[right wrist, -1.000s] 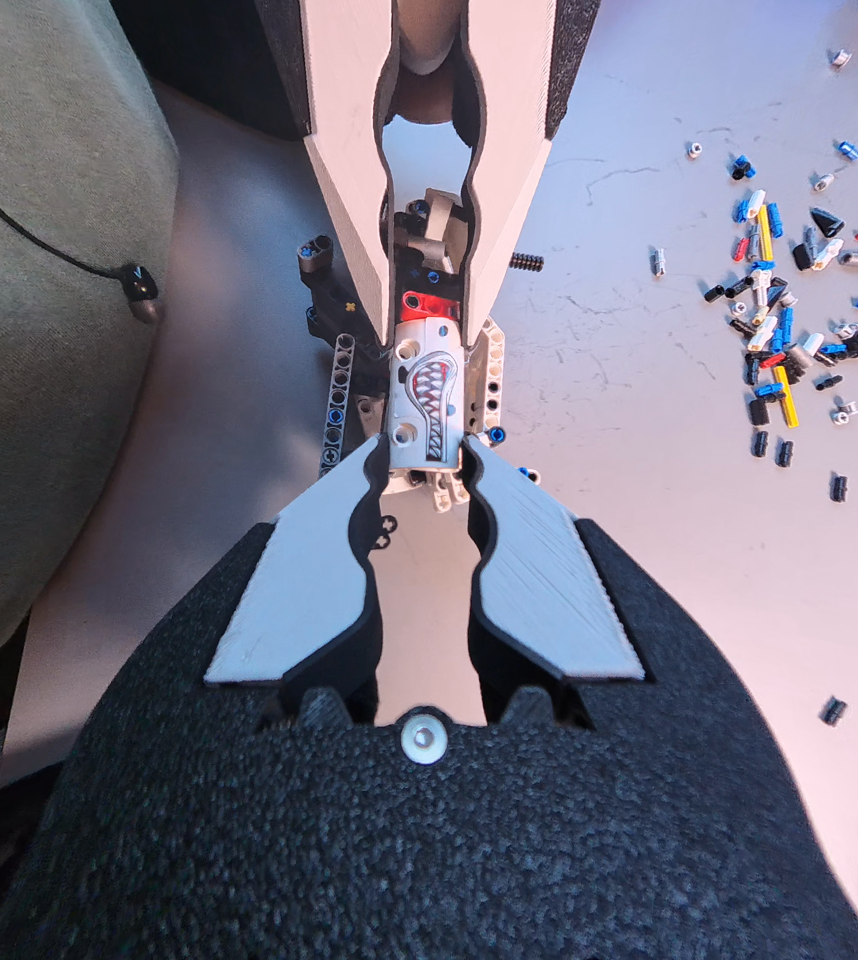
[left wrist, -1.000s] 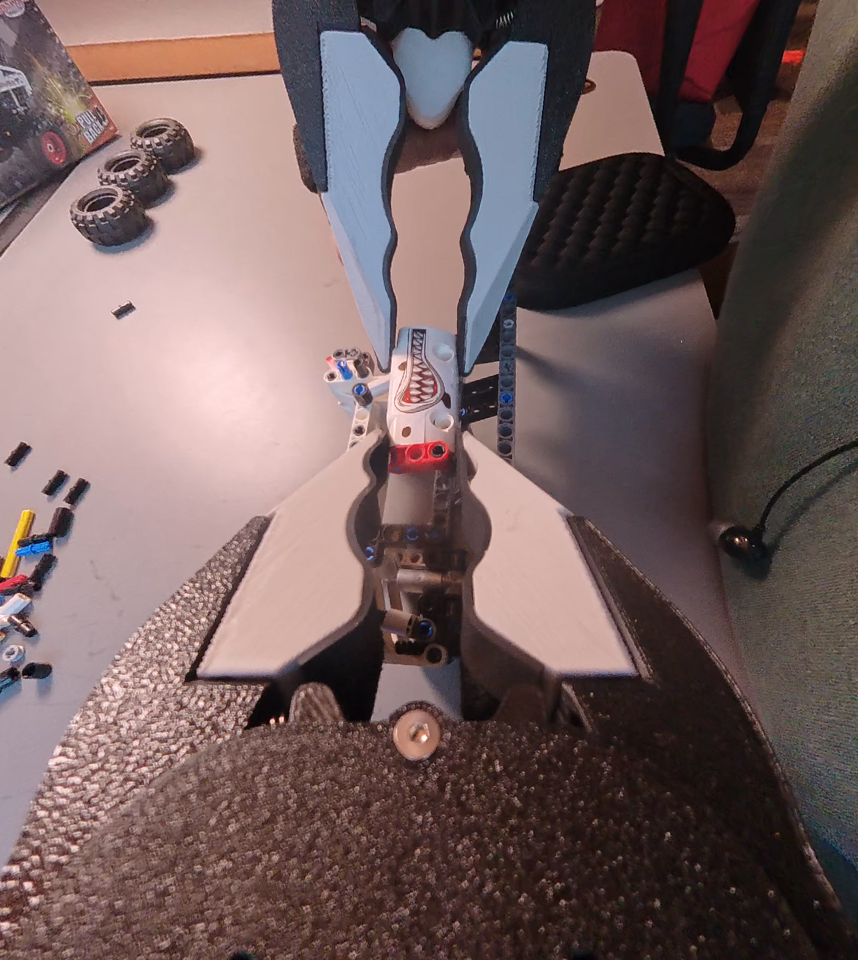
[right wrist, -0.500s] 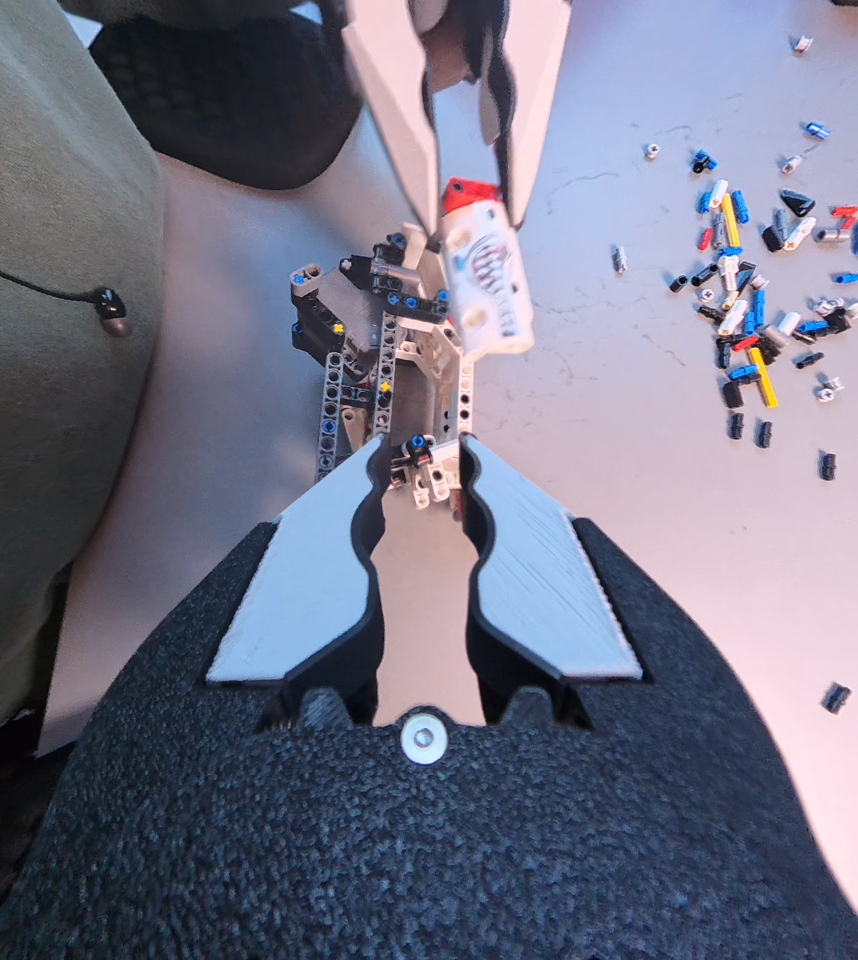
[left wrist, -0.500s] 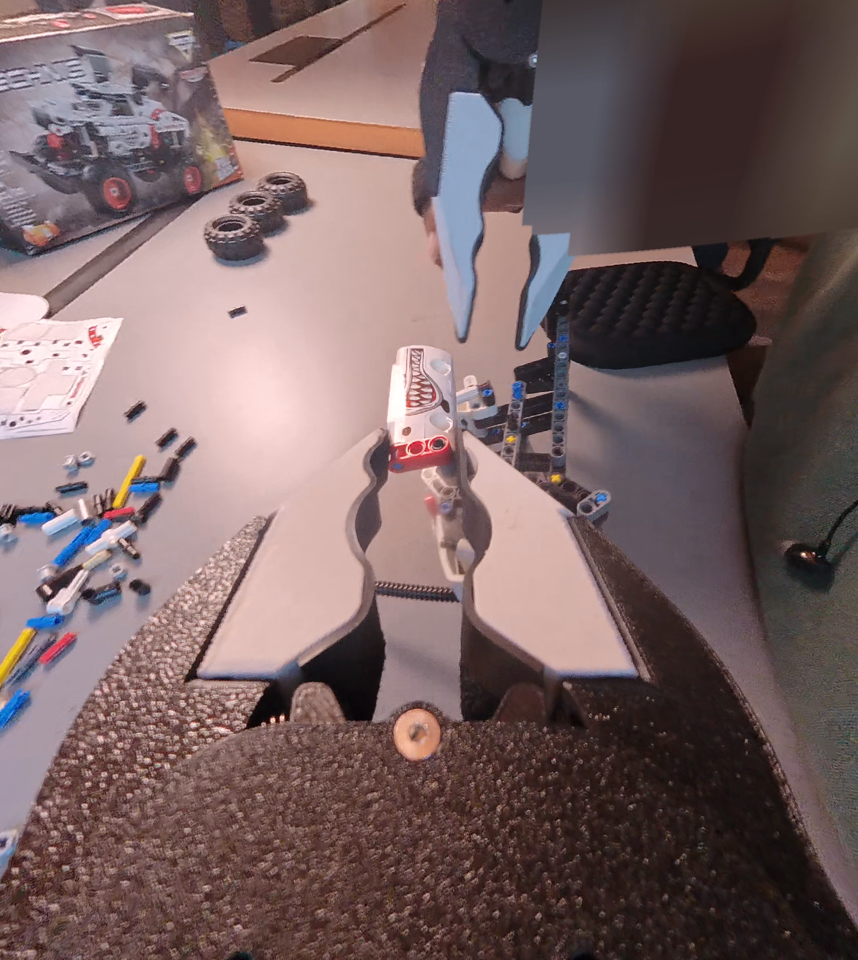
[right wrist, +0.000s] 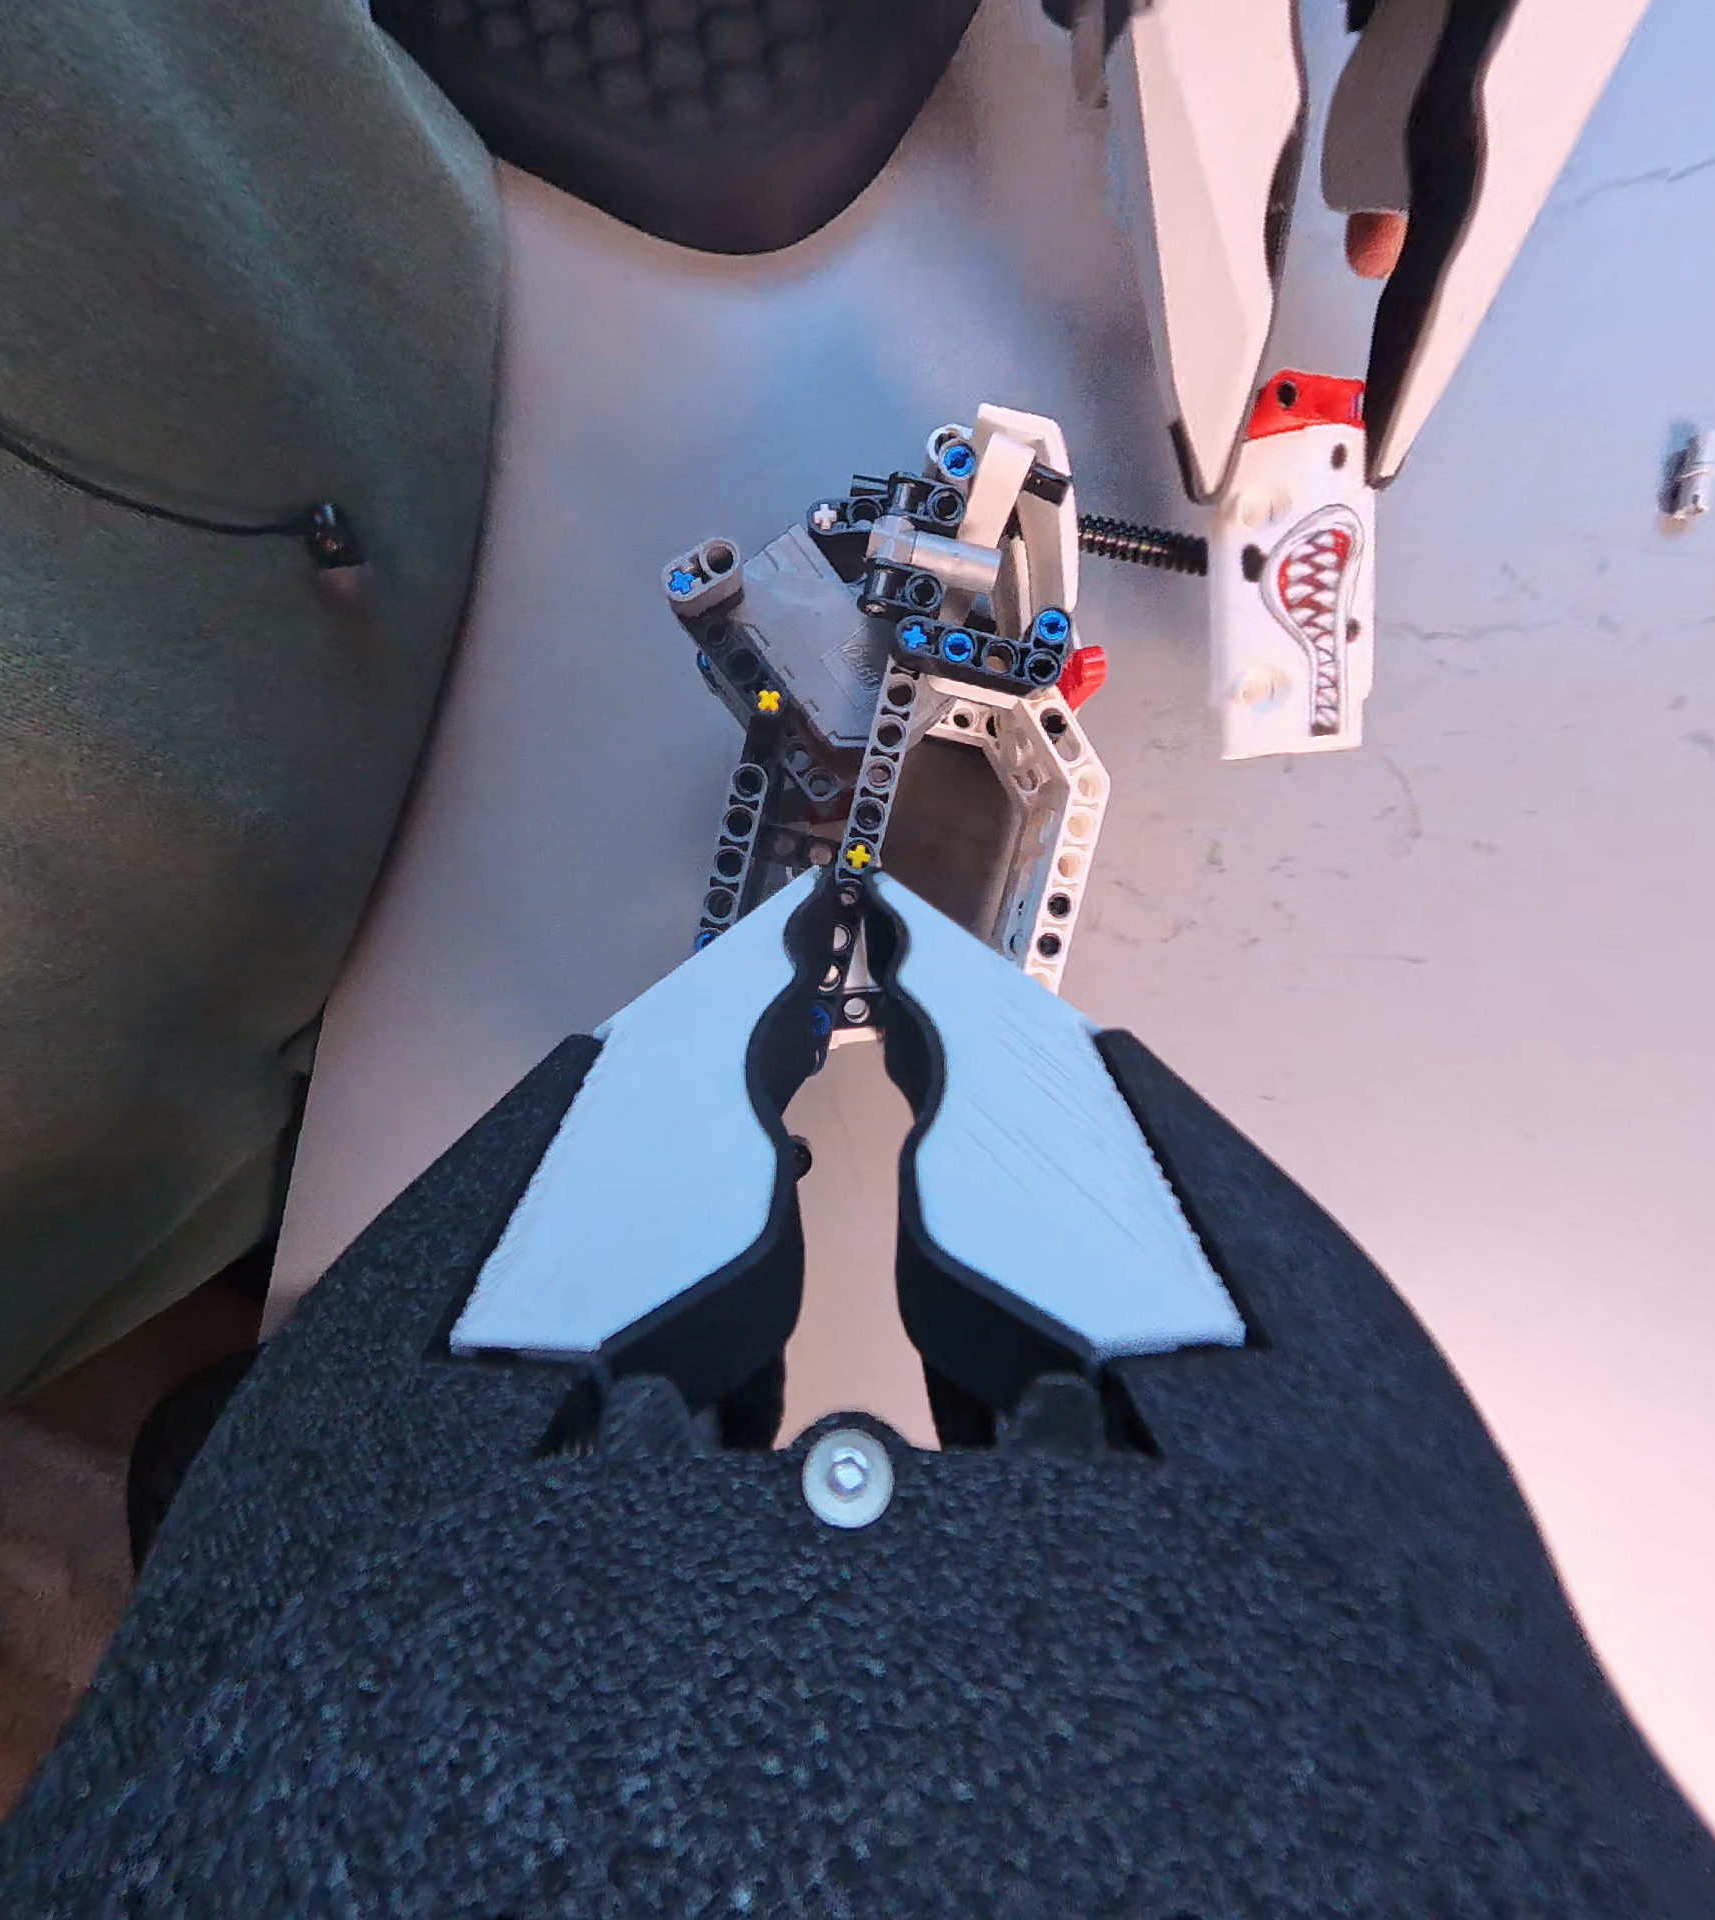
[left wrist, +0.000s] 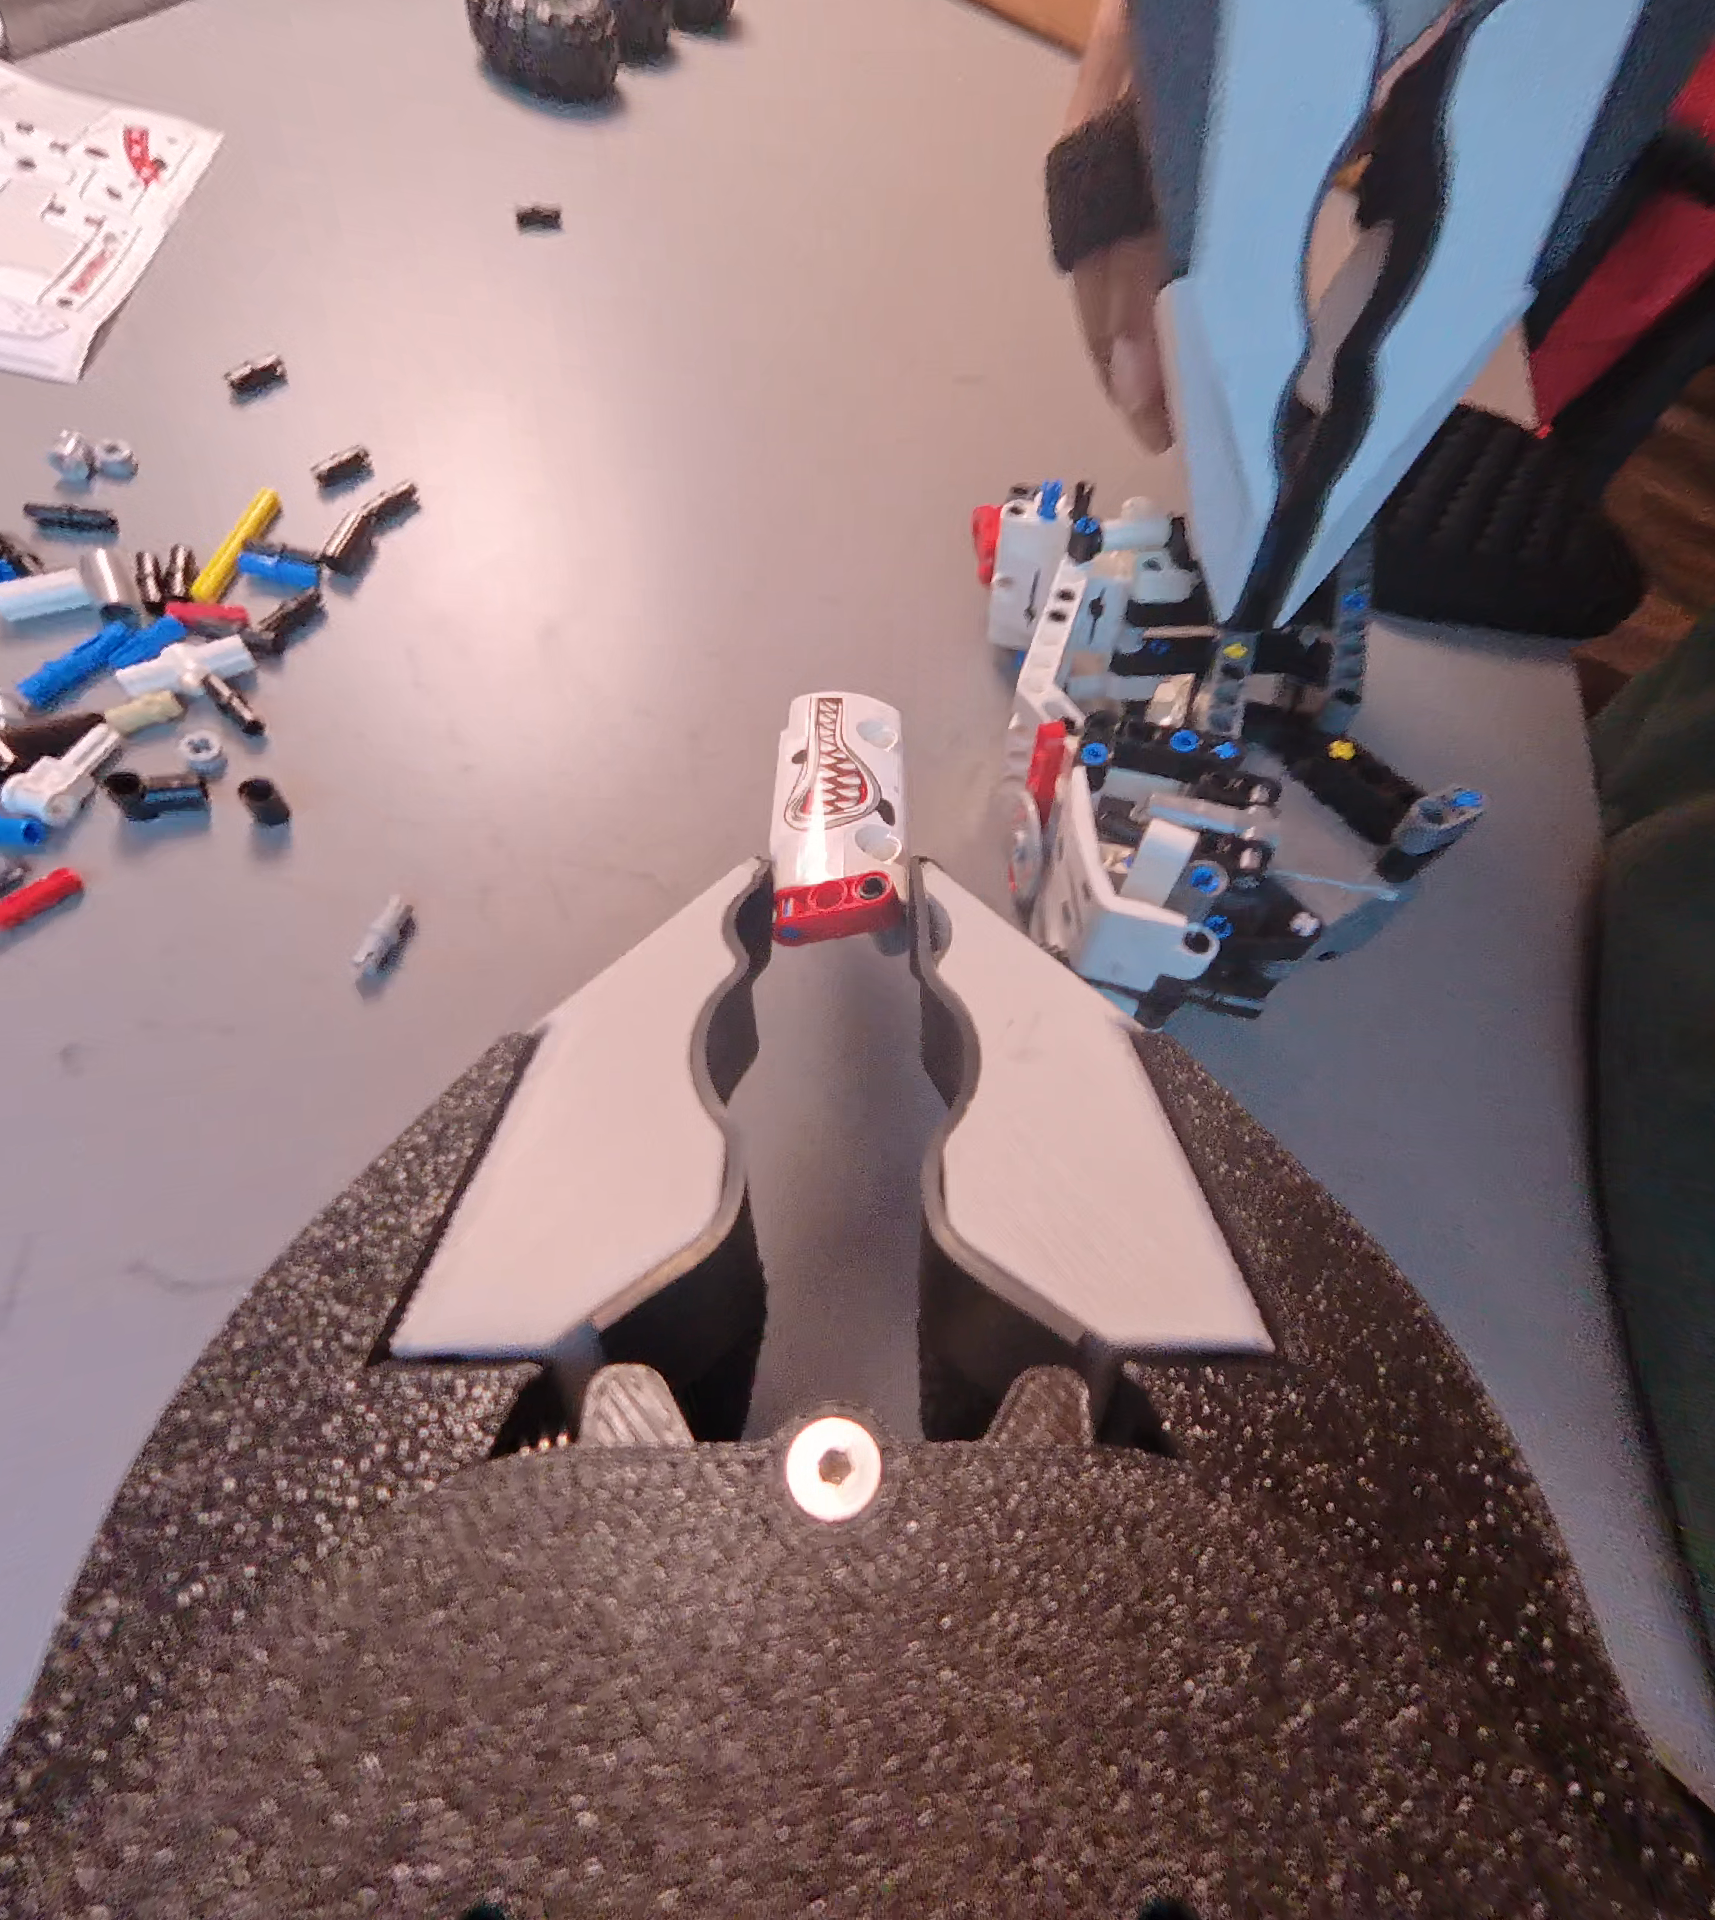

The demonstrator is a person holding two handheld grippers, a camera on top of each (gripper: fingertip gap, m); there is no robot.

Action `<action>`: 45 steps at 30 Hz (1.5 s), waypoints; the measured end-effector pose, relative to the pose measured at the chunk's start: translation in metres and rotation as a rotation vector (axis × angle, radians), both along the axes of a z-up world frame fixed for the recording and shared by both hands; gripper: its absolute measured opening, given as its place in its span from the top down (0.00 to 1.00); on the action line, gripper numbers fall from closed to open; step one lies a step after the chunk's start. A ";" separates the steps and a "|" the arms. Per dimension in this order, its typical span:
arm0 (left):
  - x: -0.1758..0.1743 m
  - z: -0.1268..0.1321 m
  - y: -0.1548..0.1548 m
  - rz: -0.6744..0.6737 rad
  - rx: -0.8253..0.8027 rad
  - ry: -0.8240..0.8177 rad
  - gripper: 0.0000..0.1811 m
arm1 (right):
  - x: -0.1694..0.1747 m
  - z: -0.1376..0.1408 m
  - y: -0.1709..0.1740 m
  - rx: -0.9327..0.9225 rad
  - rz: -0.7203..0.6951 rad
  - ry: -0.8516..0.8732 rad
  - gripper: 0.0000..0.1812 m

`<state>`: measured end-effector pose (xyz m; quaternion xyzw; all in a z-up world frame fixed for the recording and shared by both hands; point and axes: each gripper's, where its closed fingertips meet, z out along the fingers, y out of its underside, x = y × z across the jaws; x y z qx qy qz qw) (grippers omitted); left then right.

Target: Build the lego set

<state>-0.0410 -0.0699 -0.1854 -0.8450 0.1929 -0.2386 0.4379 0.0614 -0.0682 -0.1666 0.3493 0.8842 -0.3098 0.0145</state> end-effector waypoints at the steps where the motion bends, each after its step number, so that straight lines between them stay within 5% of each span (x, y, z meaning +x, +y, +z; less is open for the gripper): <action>1: -0.003 -0.005 0.000 0.015 -0.016 0.032 0.86 | 0.000 0.000 0.000 0.010 0.004 0.002 0.98; 8: -0.027 -0.016 -0.004 0.099 -0.070 0.155 0.78 | 0.003 0.000 0.001 0.057 0.018 0.020 0.98; 11: -0.011 0.026 -0.002 0.078 0.060 0.032 0.75 | 0.004 0.000 0.000 0.066 0.032 0.036 0.98; 14: 0.052 0.060 -0.008 -0.129 0.104 -0.114 0.77 | 0.003 0.000 -0.002 0.066 0.046 0.049 0.98; 19: 0.099 0.028 -0.005 -0.297 0.023 0.149 0.86 | 0.002 0.002 -0.006 0.095 0.079 0.119 0.98; 25: 0.101 0.012 -0.004 -0.333 -0.025 0.281 0.87 | 0.002 0.005 -0.010 0.077 0.085 0.190 0.98; 35: 0.103 0.003 -0.003 -0.334 -0.074 0.337 0.87 | 0.003 0.004 -0.009 0.031 0.028 0.191 0.99; 37: 0.106 0.002 -0.004 -0.350 -0.075 0.343 0.87 | -0.007 0.036 -0.015 -0.146 -0.062 0.222 0.99; 42: 0.108 0.004 -0.004 -0.345 -0.074 0.314 0.86 | -0.011 0.055 0.013 -0.085 -0.105 0.266 0.98; 45: 0.108 0.008 -0.004 -0.313 -0.046 0.257 0.82 | -0.025 0.053 0.082 -0.008 -0.330 0.359 0.98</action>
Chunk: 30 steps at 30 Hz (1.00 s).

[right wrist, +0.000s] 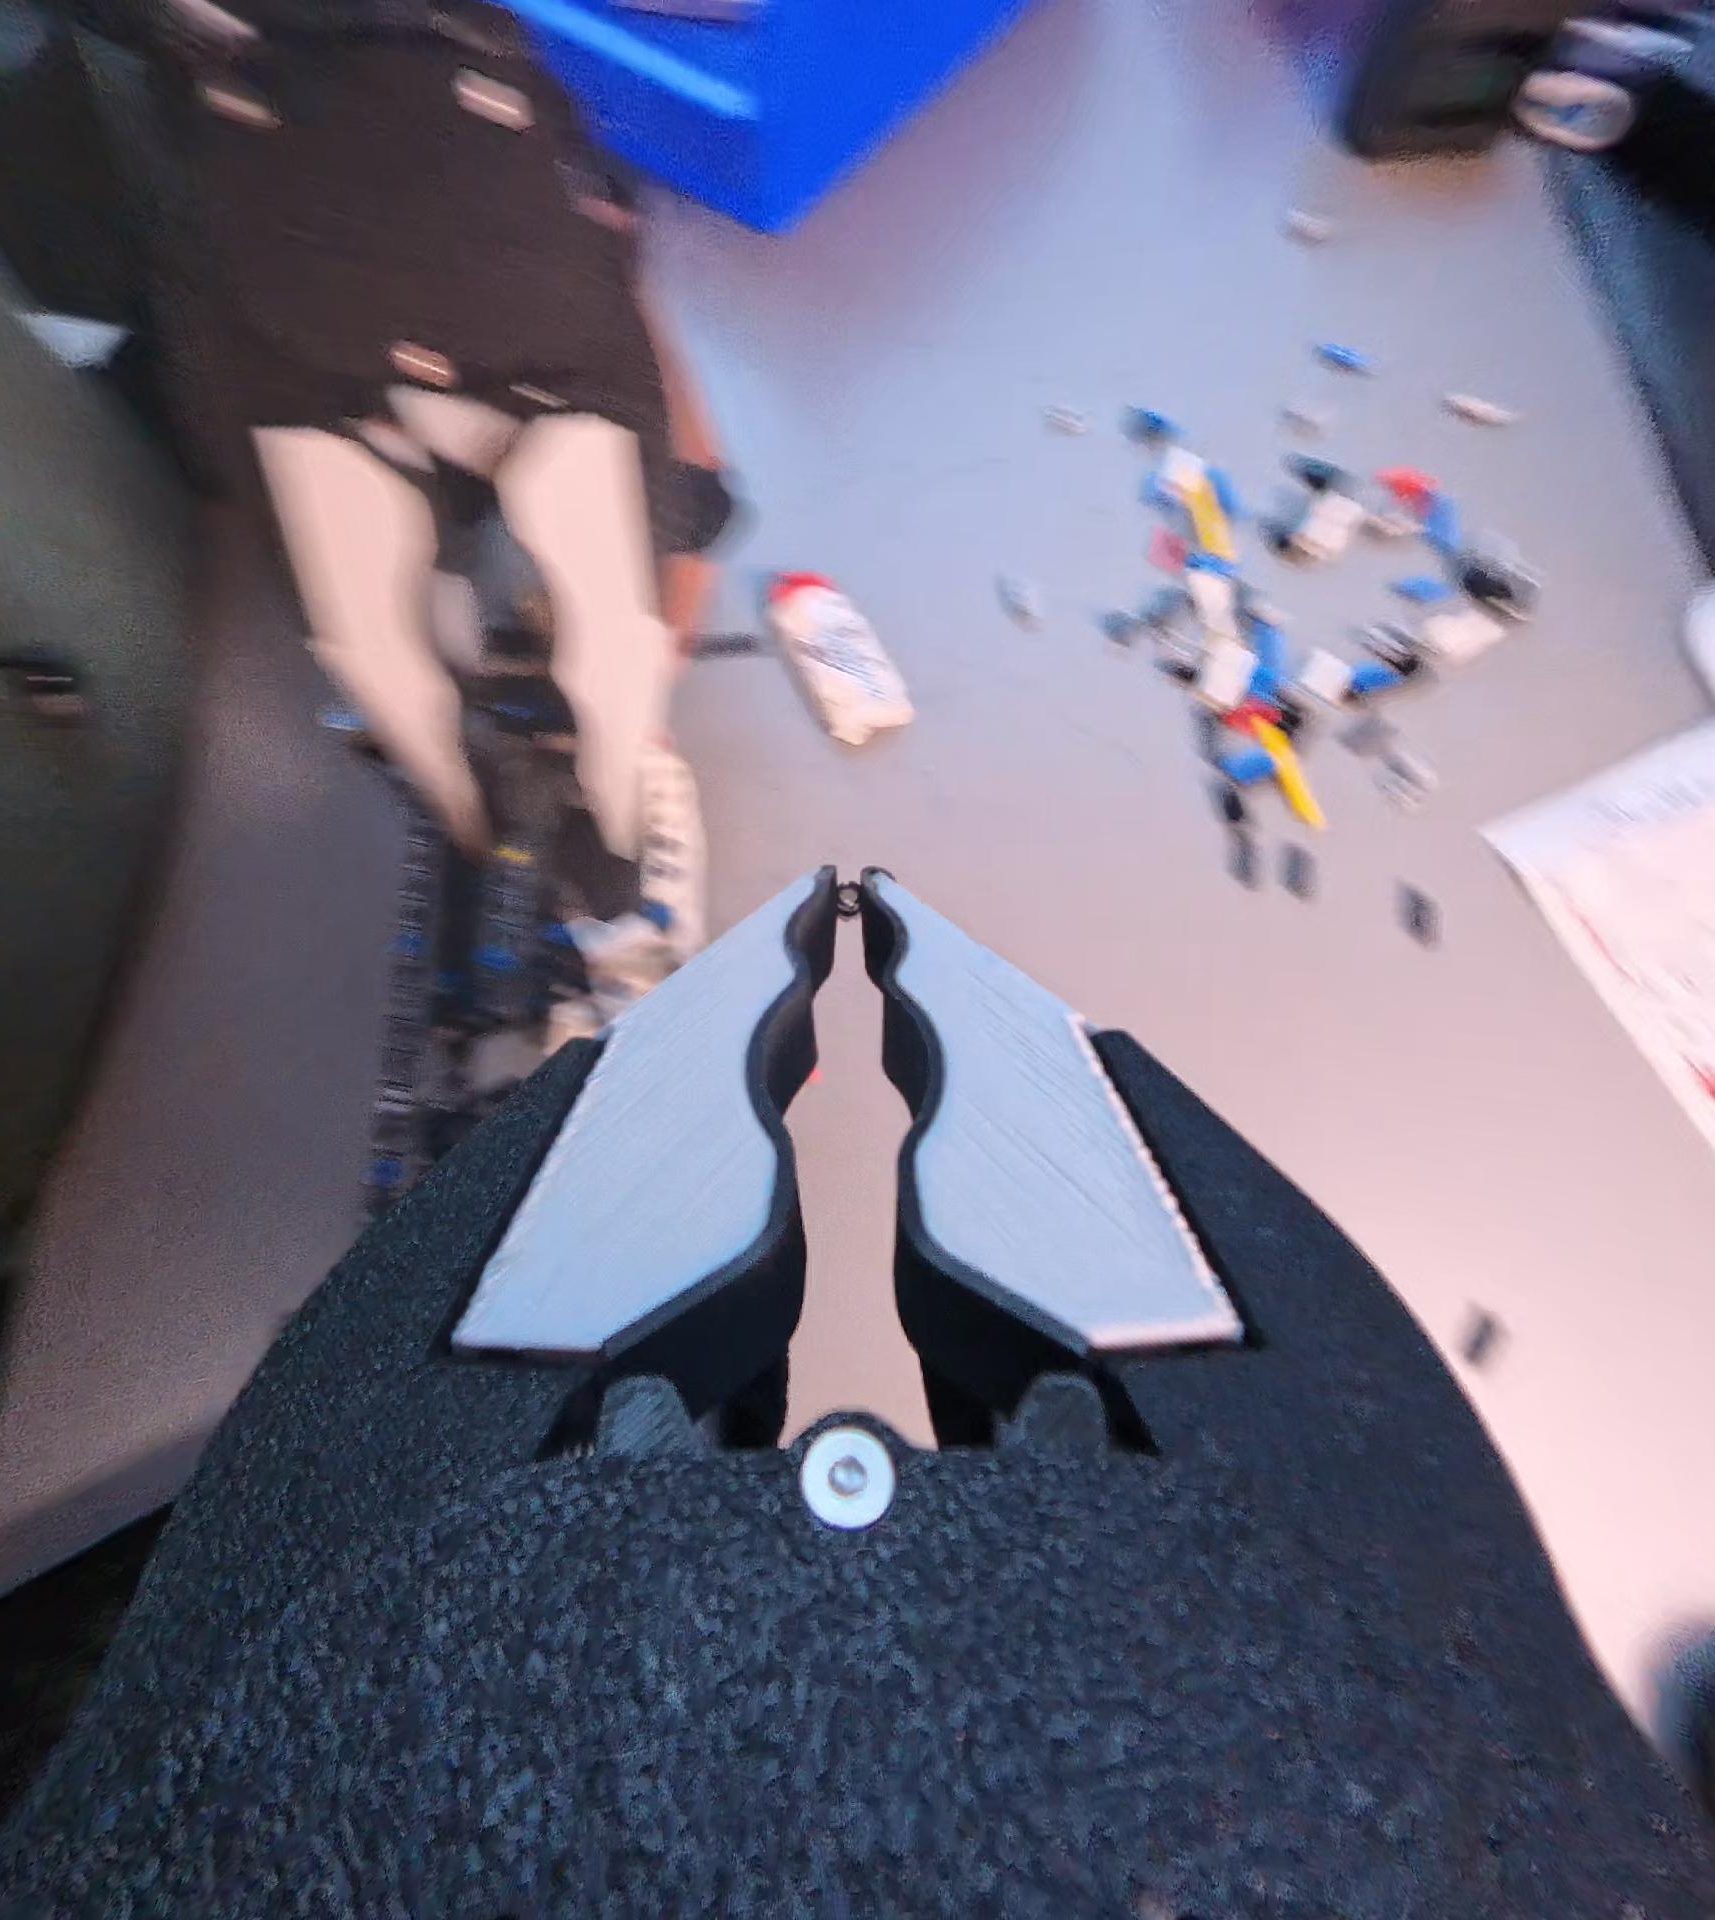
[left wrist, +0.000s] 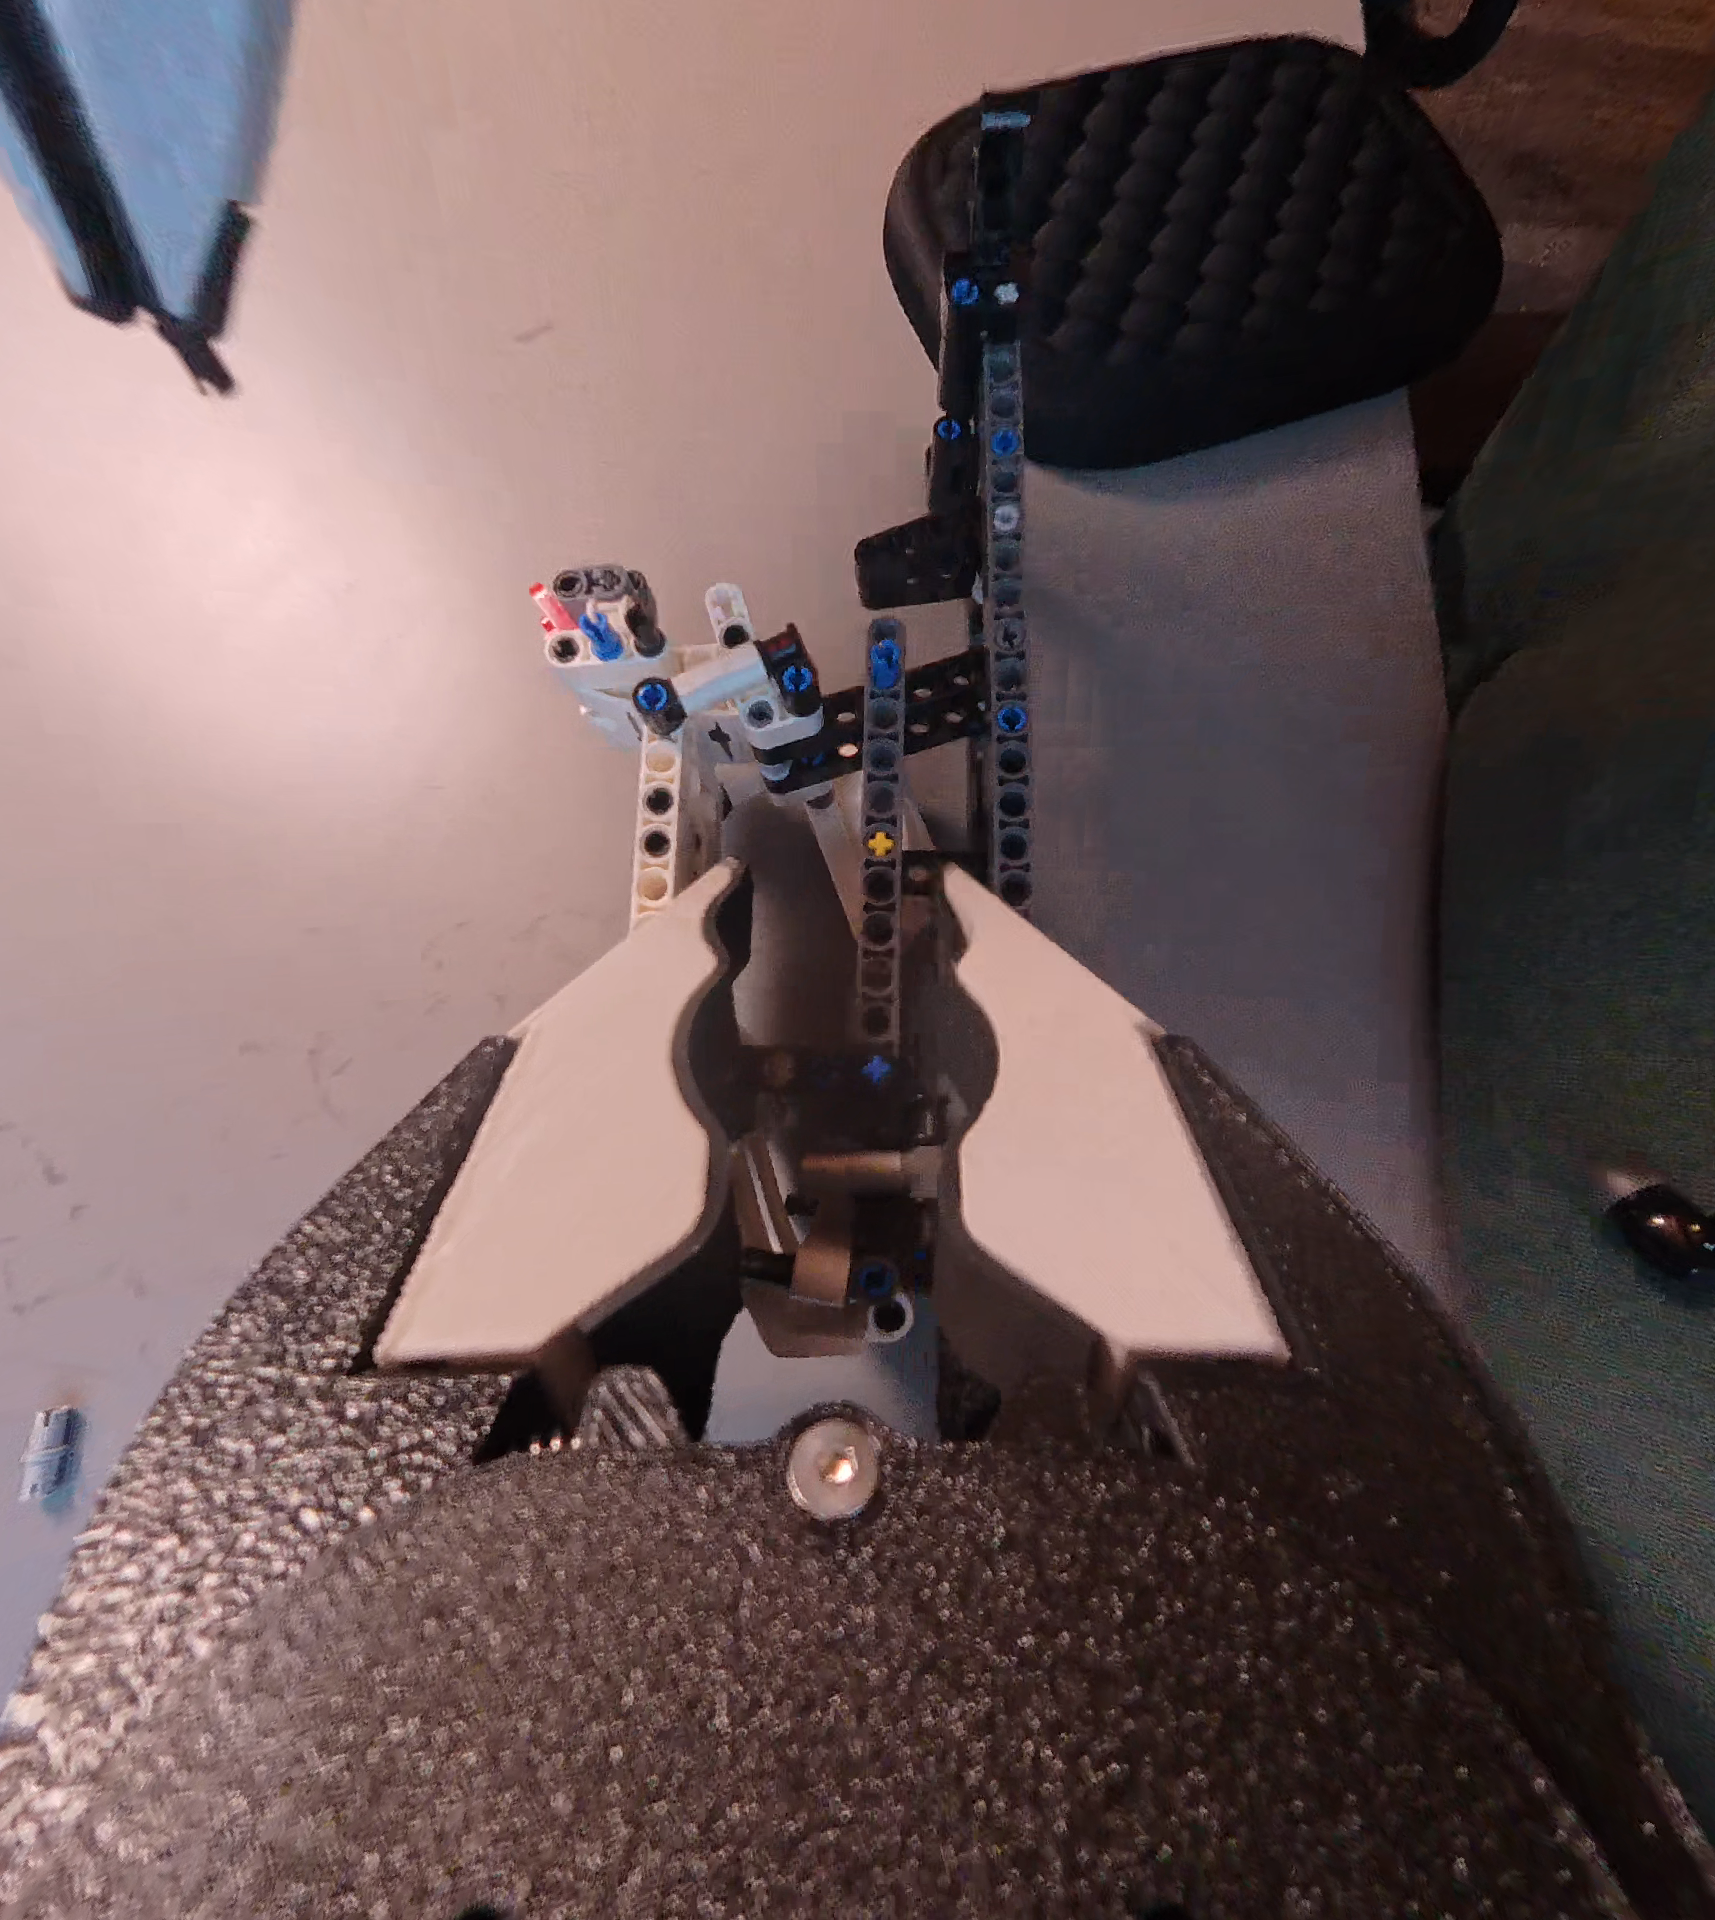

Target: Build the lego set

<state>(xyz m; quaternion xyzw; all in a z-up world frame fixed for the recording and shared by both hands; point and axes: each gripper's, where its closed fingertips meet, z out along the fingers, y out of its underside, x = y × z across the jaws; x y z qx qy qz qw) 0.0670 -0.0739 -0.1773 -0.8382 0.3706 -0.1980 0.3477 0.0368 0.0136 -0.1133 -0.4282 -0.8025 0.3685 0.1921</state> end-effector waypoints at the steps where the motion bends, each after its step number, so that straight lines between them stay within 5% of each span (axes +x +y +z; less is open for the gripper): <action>1: 0.000 0.006 0.000 0.011 0.005 -0.044 0.80 | -0.001 -0.009 0.029 0.038 -0.085 0.004 0.98; 5: -0.014 0.041 0.000 0.065 0.060 -0.244 0.76 | -0.013 -0.059 0.112 0.288 -0.277 0.099 0.98; 8: -0.039 0.059 0.005 0.176 0.099 -0.346 0.76 | -0.039 -0.083 0.127 0.511 -0.261 0.158 0.98; 12: -0.071 0.050 0.004 0.312 0.105 -0.337 0.76 | -0.067 -0.107 0.131 0.605 -0.207 0.115 0.97; 15: -0.094 0.033 -0.003 0.395 0.080 -0.264 0.78 | -0.067 -0.100 0.129 0.503 -0.230 0.077 0.82; 23: -0.132 -0.041 -0.003 0.458 -0.084 0.036 0.77 | -0.029 -0.039 0.074 0.294 -0.195 0.150 0.80; 30: -0.137 -0.048 0.000 0.393 -0.062 0.174 0.85 | 0.005 -0.022 0.029 0.191 -0.094 0.143 0.82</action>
